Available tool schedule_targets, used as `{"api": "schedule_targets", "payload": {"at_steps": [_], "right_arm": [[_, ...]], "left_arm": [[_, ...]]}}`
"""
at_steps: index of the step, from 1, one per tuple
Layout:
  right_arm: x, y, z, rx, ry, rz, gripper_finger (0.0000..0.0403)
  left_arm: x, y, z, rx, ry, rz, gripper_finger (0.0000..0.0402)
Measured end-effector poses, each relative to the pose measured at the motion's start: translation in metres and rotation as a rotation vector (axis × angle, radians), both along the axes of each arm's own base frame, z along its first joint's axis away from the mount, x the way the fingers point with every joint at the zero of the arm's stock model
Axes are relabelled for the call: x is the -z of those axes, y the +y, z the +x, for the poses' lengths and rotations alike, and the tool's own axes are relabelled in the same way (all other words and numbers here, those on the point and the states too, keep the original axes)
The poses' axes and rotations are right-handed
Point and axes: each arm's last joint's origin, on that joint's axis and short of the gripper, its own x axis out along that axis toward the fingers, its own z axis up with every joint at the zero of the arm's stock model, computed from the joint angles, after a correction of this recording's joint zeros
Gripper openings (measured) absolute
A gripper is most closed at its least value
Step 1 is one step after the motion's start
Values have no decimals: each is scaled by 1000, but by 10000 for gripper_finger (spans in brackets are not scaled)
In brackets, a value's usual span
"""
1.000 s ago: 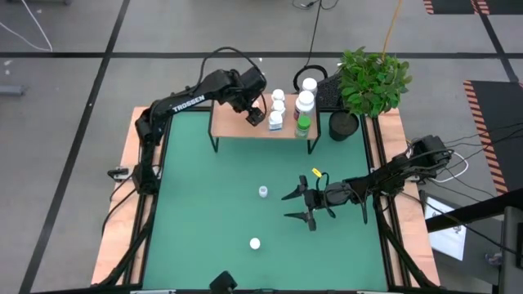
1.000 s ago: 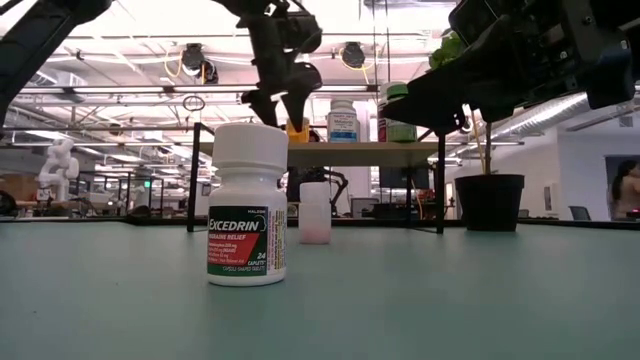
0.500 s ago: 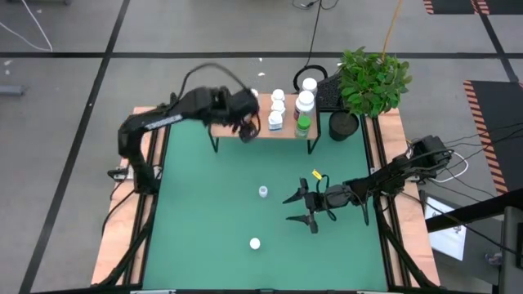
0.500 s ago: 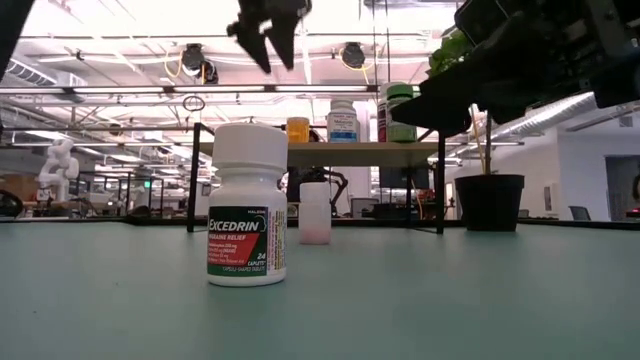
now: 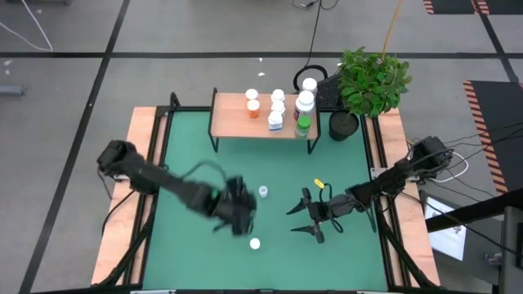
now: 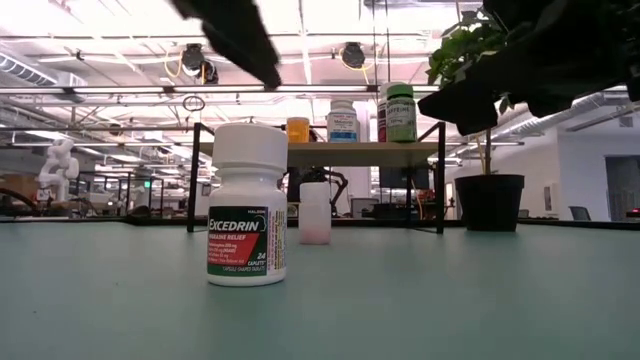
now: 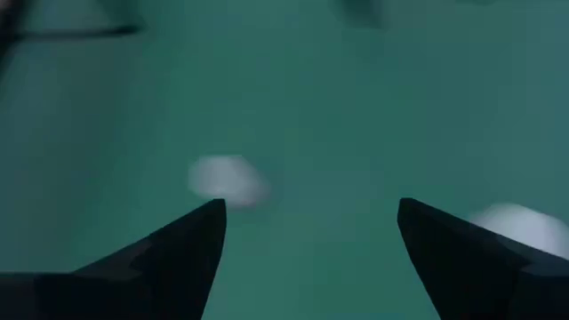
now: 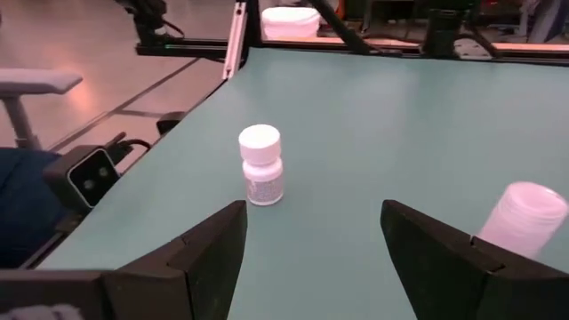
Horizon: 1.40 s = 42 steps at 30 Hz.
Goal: Pick and place medicine bottles onto shelf by color
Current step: Put the big black and white pill bottle on the shelf
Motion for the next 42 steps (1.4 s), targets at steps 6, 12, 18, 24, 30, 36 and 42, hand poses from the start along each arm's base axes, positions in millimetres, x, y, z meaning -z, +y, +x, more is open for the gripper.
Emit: {"api": "schedule_targets", "payload": {"at_steps": [6,12,18,24,30,36,42], "right_arm": [[-1,0,0,20,-11,-2,253],[-6,1,1,20,-58,27,253],[-7,2,1,14,-69,38,253],[-6,2,1,12,-63,26,253],[-6,2,1,12,-56,22,253],[-5,2,0,12,-53,20,253],[-5,2,0,12,-52,20,253]], "left_arm": [[38,-54,-25,194,-130,-43,314],[65,-57,-32,221,-300,-138,309],[84,-52,-41,245,-350,-183,311],[96,-54,-42,295,-402,-223,298],[128,-64,-33,301,-349,-197,279],[136,-66,-28,299,-347,-194,257],[127,-65,-28,312,-373,-189,210]]}}
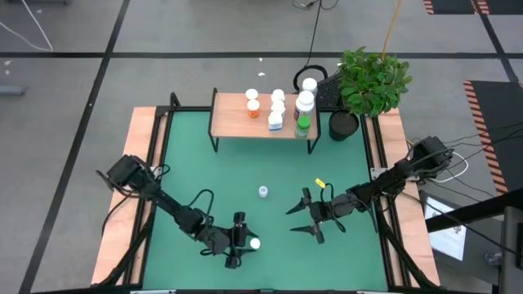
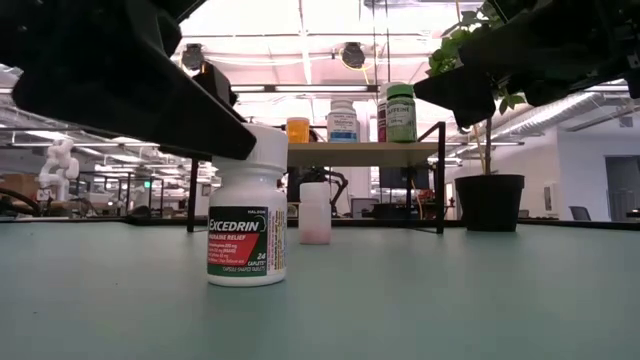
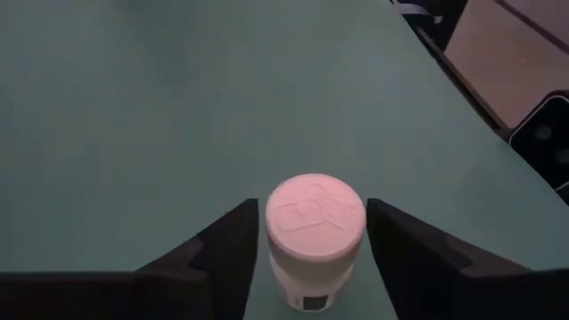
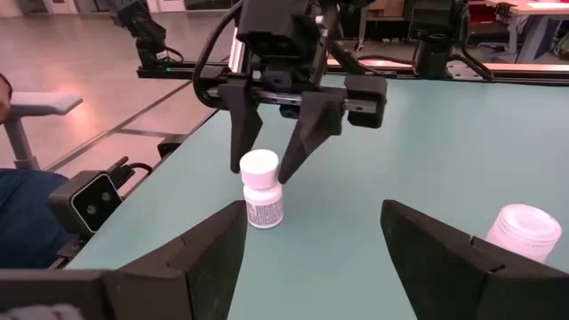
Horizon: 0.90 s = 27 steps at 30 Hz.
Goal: Pick and place medicine bottles onto shelf by color
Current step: Put the big black and white pill bottle on the shelf
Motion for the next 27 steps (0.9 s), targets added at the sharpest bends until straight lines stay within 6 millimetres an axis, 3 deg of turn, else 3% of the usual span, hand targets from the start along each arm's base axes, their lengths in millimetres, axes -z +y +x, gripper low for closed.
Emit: {"api": "schedule_targets", "payload": {"at_steps": [8,12,17,22,27], "right_arm": [[0,0,0,0,0,0,253],[0,0,0,0,0,0,253],[-1,0,0,1,-6,8,253],[-2,0,1,1,-21,10,253],[-3,0,1,-2,-35,3,253]], "left_arm": [[0,3,1,-8,10,-1,143],[-12,17,6,-46,-3,1,143],[-47,58,7,-147,22,22,160],[-88,116,4,-287,-4,34,150],[-106,163,2,-356,-37,50,145]]}}
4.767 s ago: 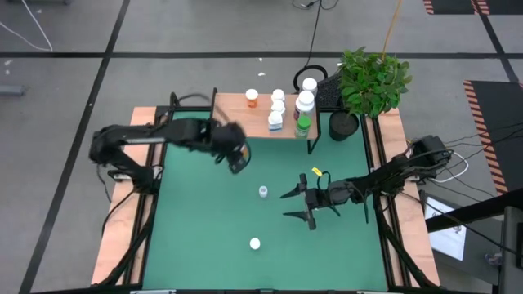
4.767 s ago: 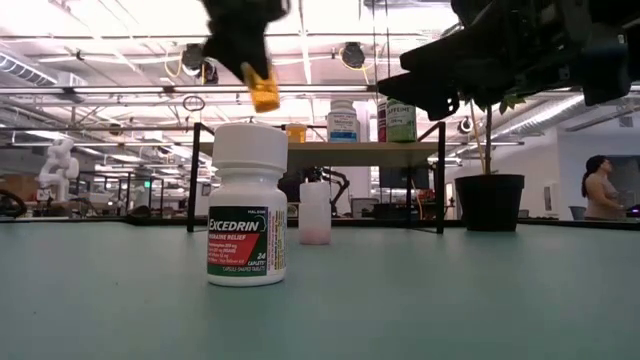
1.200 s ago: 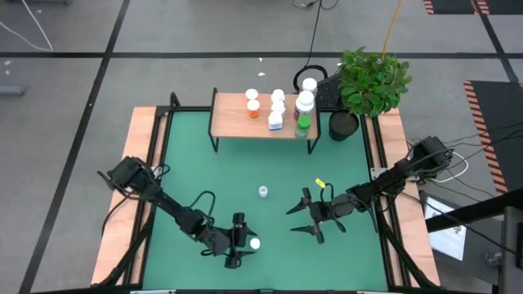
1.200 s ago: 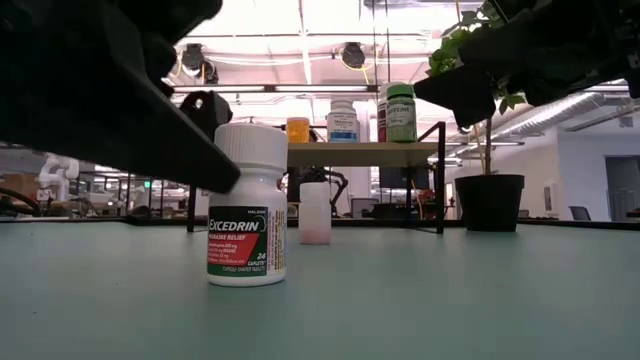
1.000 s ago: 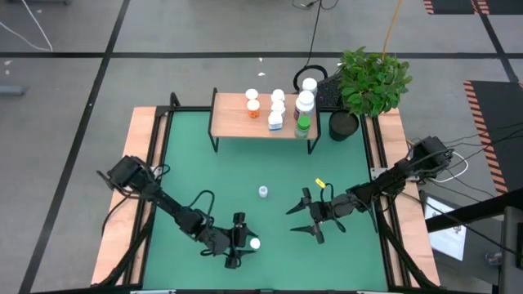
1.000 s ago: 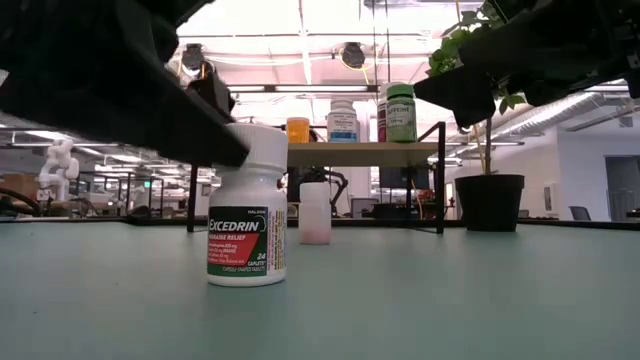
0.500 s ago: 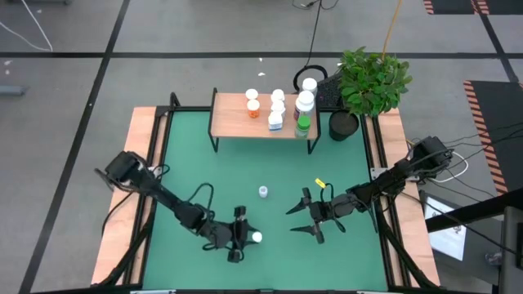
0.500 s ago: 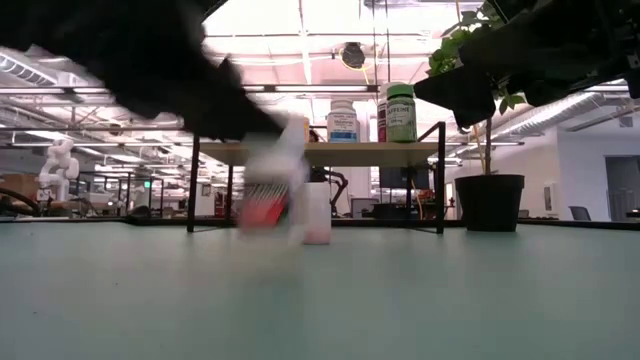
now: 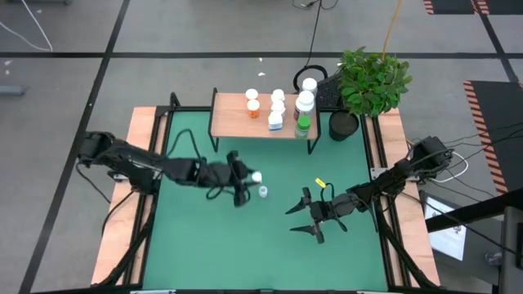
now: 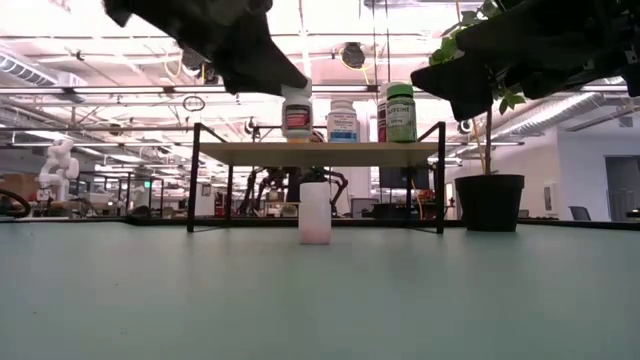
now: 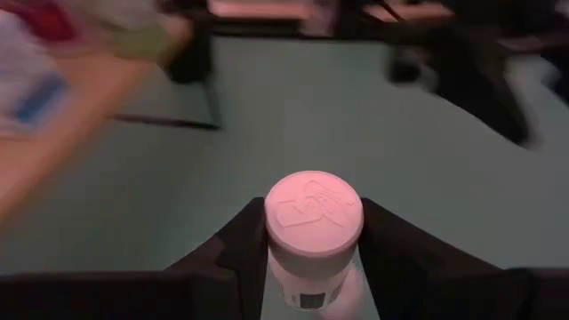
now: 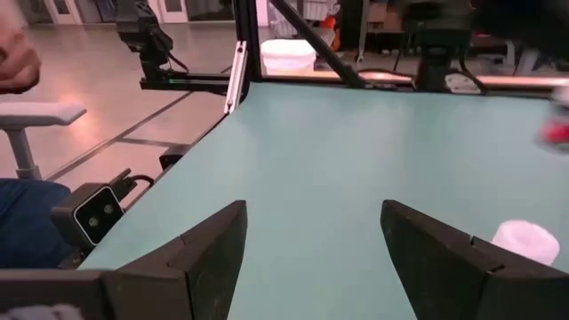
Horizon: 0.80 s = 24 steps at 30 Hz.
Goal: Pick and place medicine bottles onto shelf by color
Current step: Put the big black and white pill bottle on the shelf
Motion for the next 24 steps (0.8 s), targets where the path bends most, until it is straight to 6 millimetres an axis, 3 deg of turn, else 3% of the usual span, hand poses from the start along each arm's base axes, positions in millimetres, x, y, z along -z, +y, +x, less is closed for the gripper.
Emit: {"api": "schedule_targets", "payload": {"at_steps": [6,10,15,24], "right_arm": [[0,-1,1,5,-5,-4,253],[0,-1,1,5,-2,-5,253],[1,-2,1,5,8,-10,253],[2,-2,0,4,16,-17,253]], "left_arm": [[-18,59,7,-184,19,23,148],[-36,87,9,-260,42,44,149],[-58,110,9,-309,1,74,149],[-56,135,1,-396,12,57,149]]}}
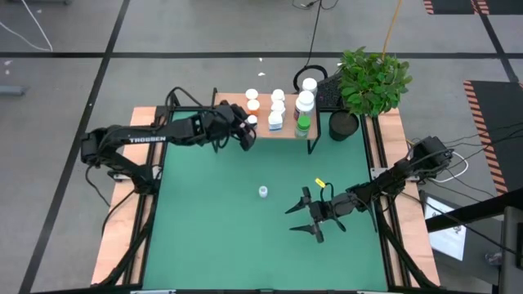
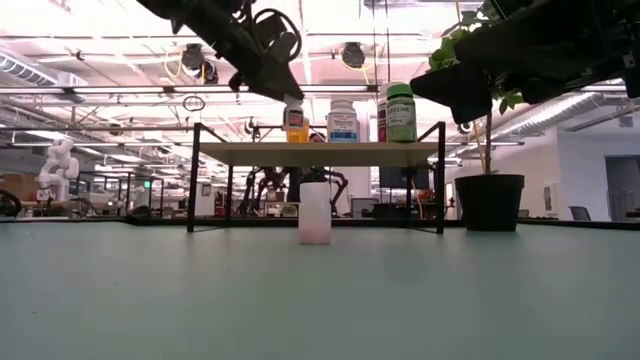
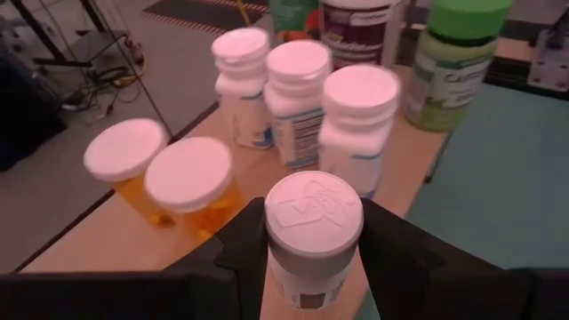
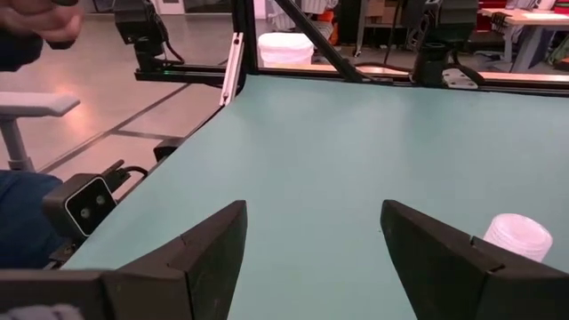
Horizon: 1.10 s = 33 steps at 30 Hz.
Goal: Pick and place medicine bottles onto shelf by color
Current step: Put the big black and white pill bottle on the shelf, then put the small transparent pill bottle on the shelf
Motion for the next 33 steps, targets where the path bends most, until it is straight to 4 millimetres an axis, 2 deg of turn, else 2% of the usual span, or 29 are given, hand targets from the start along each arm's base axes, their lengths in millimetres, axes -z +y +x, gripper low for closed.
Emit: {"api": "schedule_targets", "payload": {"at_steps": [8,18,29,33], "right_arm": [[-1,0,0,2,-8,5,253],[-1,0,0,4,-11,8,253],[0,0,0,5,3,2,253],[2,0,0,8,22,9,253]], "left_arm": [[2,12,-4,-4,-13,-44,150],[19,28,3,-42,-3,-71,153],[20,29,5,-43,-24,-78,223],[10,21,2,0,-23,-35,246]]}}
